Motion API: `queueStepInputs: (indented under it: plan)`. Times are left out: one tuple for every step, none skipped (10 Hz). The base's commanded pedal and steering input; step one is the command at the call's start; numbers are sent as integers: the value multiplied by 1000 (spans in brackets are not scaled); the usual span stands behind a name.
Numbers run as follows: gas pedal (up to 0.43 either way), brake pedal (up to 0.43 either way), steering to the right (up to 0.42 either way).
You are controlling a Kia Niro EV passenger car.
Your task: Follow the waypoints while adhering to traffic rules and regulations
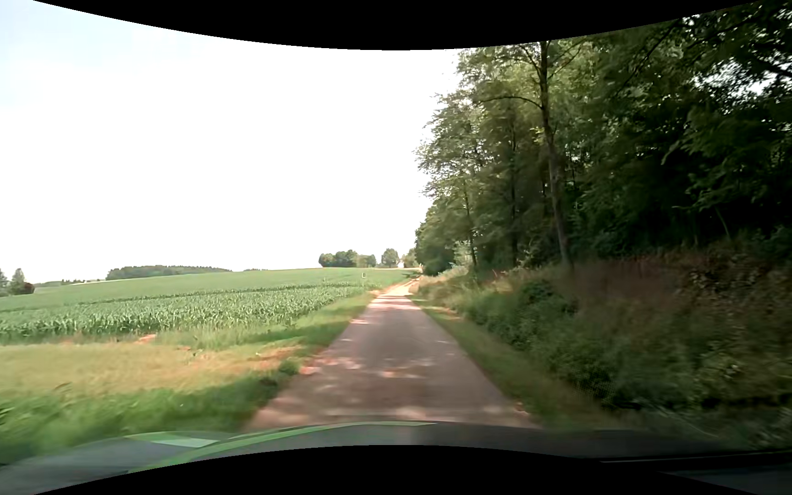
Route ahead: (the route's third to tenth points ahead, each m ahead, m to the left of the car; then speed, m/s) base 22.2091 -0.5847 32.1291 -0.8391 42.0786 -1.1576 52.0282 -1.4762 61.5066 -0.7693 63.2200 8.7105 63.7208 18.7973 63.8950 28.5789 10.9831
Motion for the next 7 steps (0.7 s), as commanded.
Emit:
queueStepInputs:
  plan:
    - [138,0,-5]
    - [138,0,-5]
    - [130,0,-5]
    - [118,0,-5]
    - [110,0,-3]
    - [110,0,-2]
    - [98,0,-2]
